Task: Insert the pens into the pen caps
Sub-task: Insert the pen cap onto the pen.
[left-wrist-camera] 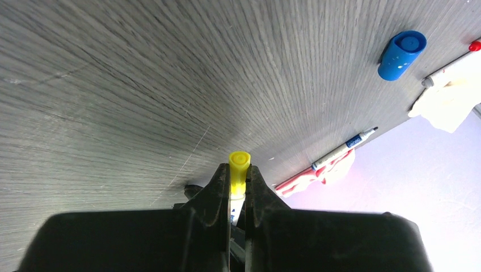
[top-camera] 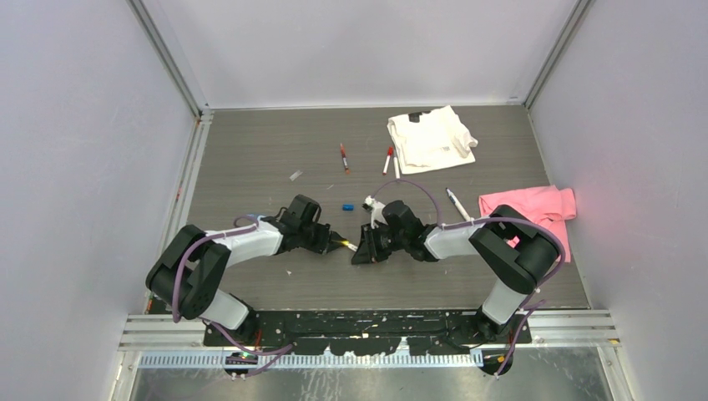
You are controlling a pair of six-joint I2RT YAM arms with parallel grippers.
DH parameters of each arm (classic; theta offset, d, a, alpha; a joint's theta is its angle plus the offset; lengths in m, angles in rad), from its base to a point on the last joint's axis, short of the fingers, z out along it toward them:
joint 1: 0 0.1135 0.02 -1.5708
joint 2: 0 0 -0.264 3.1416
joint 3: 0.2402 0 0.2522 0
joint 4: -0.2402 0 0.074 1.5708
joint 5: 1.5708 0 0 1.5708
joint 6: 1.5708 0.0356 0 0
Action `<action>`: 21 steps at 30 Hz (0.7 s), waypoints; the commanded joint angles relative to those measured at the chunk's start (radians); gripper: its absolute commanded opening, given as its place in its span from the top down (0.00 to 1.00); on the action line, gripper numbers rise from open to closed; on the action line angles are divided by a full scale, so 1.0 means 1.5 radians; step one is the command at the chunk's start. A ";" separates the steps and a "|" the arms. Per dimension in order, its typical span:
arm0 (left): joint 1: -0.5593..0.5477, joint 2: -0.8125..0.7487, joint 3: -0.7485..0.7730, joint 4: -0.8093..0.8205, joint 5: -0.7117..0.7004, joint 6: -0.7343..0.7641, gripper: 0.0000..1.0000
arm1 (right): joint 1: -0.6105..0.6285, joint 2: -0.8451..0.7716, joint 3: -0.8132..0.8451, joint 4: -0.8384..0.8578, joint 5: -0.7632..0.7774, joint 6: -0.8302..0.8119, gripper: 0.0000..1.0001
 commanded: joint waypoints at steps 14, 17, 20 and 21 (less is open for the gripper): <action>-0.007 0.005 0.035 0.020 0.069 0.099 0.99 | 0.002 -0.003 0.050 -0.062 -0.028 -0.227 0.99; -0.012 0.007 0.055 0.009 0.072 0.116 0.99 | 0.003 -0.013 0.053 -0.060 -0.034 -0.254 0.99; -0.017 0.000 0.074 -0.008 0.065 0.126 0.99 | 0.002 -0.024 0.062 -0.071 -0.032 -0.282 0.99; -0.019 -0.004 0.079 -0.015 0.060 0.128 0.99 | 0.003 -0.028 0.065 -0.079 -0.029 -0.295 0.99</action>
